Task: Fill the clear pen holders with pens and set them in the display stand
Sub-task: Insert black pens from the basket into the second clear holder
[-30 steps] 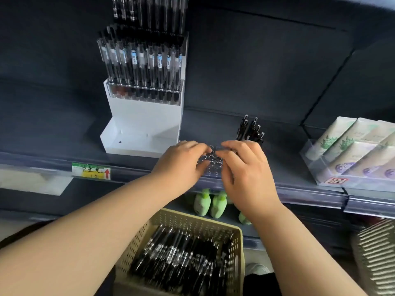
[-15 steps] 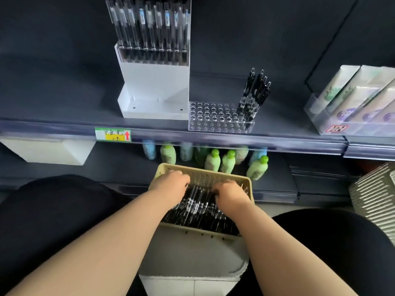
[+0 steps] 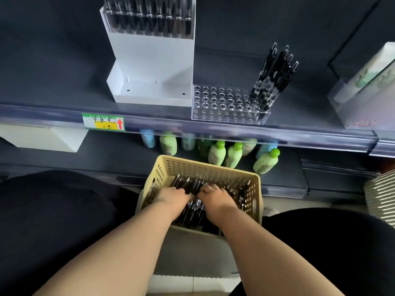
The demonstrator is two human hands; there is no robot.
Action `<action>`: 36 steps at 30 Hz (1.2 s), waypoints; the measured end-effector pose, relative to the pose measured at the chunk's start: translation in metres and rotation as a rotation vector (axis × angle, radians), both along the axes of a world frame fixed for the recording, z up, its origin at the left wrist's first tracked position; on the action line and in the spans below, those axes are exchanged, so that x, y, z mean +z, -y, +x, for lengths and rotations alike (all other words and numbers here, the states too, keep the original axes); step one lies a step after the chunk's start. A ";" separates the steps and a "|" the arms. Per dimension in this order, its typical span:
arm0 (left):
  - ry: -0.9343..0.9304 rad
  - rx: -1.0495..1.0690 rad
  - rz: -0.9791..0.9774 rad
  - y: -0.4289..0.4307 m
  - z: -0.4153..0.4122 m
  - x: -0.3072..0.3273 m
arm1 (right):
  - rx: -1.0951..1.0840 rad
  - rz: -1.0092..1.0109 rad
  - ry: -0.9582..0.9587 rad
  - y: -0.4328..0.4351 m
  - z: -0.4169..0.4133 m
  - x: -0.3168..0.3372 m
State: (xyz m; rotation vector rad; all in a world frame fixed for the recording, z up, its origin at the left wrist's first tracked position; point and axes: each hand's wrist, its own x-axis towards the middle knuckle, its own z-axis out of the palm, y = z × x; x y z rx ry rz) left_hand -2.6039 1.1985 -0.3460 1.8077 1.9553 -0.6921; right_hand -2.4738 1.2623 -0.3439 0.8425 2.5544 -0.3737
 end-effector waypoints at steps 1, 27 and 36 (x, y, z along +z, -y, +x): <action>0.010 -0.002 0.006 -0.001 0.000 -0.002 | 0.001 -0.004 0.005 0.000 -0.002 -0.003; 0.574 0.693 0.768 -0.016 0.010 0.059 | -0.617 -0.114 -0.726 -0.017 0.000 0.049; 0.906 0.607 1.216 -0.059 0.021 0.169 | -0.619 0.078 -1.285 -0.060 0.007 0.178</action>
